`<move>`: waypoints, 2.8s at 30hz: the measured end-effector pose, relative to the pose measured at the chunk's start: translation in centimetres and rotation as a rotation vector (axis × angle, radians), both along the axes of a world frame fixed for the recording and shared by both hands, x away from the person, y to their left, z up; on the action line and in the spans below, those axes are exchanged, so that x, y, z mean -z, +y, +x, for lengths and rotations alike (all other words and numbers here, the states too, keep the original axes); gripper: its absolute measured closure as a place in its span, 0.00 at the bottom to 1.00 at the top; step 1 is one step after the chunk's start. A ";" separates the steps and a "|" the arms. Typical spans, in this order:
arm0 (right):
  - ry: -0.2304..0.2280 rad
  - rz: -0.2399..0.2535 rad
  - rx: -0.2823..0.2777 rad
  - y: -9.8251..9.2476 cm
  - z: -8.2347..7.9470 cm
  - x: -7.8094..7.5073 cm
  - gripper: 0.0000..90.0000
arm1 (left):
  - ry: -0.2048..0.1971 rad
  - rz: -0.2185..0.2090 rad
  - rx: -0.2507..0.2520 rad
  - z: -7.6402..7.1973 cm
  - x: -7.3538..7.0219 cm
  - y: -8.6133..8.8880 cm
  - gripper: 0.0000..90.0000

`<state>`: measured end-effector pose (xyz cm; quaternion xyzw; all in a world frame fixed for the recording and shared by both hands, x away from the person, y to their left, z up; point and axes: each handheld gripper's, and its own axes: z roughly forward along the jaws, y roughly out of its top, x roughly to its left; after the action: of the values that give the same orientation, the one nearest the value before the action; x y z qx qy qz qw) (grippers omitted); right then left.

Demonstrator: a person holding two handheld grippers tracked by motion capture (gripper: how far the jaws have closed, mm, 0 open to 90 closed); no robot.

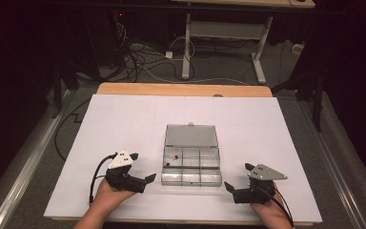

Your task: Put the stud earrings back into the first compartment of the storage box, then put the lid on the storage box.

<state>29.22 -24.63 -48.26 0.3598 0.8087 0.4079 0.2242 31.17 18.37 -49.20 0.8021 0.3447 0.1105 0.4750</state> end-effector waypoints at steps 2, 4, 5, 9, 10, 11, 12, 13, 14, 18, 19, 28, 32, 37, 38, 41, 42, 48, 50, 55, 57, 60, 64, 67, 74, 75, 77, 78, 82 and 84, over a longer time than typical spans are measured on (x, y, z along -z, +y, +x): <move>0.000 0.002 0.007 0.0 0.0 0.0 0.01 | -0.001 -0.001 0.001 0.0 0.0 0.0 0.00; 0.000 0.005 0.006 0.0 0.0 0.0 0.01 | -0.002 0.007 0.003 -0.1 0.0 0.0 0.00; -0.001 0.004 0.007 0.0 0.0 0.0 0.00 | 0.000 0.008 0.003 0.0 0.0 -0.1 0.00; -0.012 0.005 0.005 -0.1 -0.1 -0.1 0.03 | 0.014 0.011 -0.018 0.2 0.0 0.2 0.00; -0.014 0.010 0.003 -0.1 -0.1 -0.1 0.02 | 0.016 0.006 -0.024 0.2 0.0 0.4 0.00; -0.018 0.015 -0.003 -0.1 -0.2 -0.1 0.02 | 0.021 0.000 -0.027 0.3 0.0 0.5 0.00; -0.021 0.018 -0.002 -0.2 -0.2 -0.1 0.02 | 0.023 -0.006 -0.030 0.4 0.0 0.6 0.00; -0.026 0.018 -0.001 -0.2 -0.2 -0.1 0.02 | 0.021 -0.008 -0.031 0.5 0.0 0.6 0.00; -0.028 0.017 0.001 -0.2 -0.3 -0.1 0.02 | 0.021 -0.010 -0.032 0.5 0.1 0.7 0.00; -0.032 0.009 0.012 -0.1 -0.2 -0.3 0.02 | 0.038 -0.020 -0.013 0.9 0.2 0.7 0.00; -0.036 0.012 0.014 -0.1 -0.2 -0.4 0.01 | 0.046 -0.022 -0.005 1.0 0.2 0.7 0.00; -0.042 0.052 0.039 -0.7 0.0 -1.0 0.01 | 0.025 -0.042 -0.014 1.2 0.2 0.6 0.00; -0.037 0.045 0.028 -0.8 -0.2 -0.9 0.00 | 0.014 -0.060 -0.022 1.3 0.1 0.5 0.00; -0.025 0.068 0.023 -1.0 0.1 -1.1 0.00 | 0.018 -0.065 -0.029 1.9 0.0 -0.2 0.00; -0.022 0.081 0.025 -0.9 0.2 -1.2 0.00 | 0.016 -0.072 -0.026 2.0 -0.1 -0.4 0.00; -0.033 0.105 0.032 -0.7 0.5 -1.7 0.00 | 0.021 -0.109 -0.010 2.4 -0.3 -0.8 0.00; -0.033 0.109 0.035 -0.6 0.6 -1.8 0.00 | 0.021 -0.114 -0.008 2.6 -0.4 -0.9 0.00; -0.037 0.118 0.039 -0.3 1.3 -2.1 0.00 | 0.013 -0.094 0.003 3.4 -0.1 -1.6 0.00; -0.033 0.120 0.044 -0.2 1.5 -2.1 0.00 | 0.018 -0.090 0.008 3.8 0.2 -1.7 0.00; -0.031 0.110 0.050 -0.1 2.0 -2.1 0.01 | 0.019 -0.080 0.011 4.6 0.5 -2.2 0.00; -0.031 0.117 0.056 -0.1 2.4 -2.2 0.01 | 0.033 -0.086 0.005 5.0 0.5 -2.4 0.00; -0.029 0.123 0.055 0.1 2.9 -2.4 0.01 | 0.031 -0.090 -0.001 5.6 0.3 -2.7 0.00; -0.030 0.133 0.051 0.4 3.9 -2.7 0.01 | 0.033 -0.082 -0.003 6.5 -0.3 -3.2 0.00; -0.011 0.140 0.056 0.8 4.8 -2.8 0.02 | 0.038 -0.072 -0.006 7.3 -0.8 -3.4 0.00; 0.018 0.143 0.066 1.9 7.2 -3.1 0.07 | 0.051 -0.072 -0.017 8.7 -1.2 -3.8 0.00; 0.027 0.142 0.066 2.1 7.6 -3.1 0.07 | 0.055 -0.066 -0.017 8.9 -1.2 -3.9 0.00; 0.040 0.137 0.075 2.4 8.3 -3.1 0.09 | 0.066 -0.062 -0.016 9.3 -1.2 -4.1 0.00; 0.047 0.137 0.077 2.5 8.6 -3.0 0.10 | 0.068 -0.059 -0.014 9.5 -1.2 -4.3 0.00; 0.082 0.145 0.092 2.9 9.8 -2.7 0.13 | 0.074 -0.055 -0.020 10.3 -1.2 -4.6 0.00; 0.085 0.141 0.097 3.2 10.4 -2.6 0.15 | 0.095 -0.052 -0.021 10.9 -1.1 -4.8 0.00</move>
<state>39.60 -21.40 -45.70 0.4303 0.7684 0.4367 0.1833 42.05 13.58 -48.14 0.7902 0.3777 0.0683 0.4778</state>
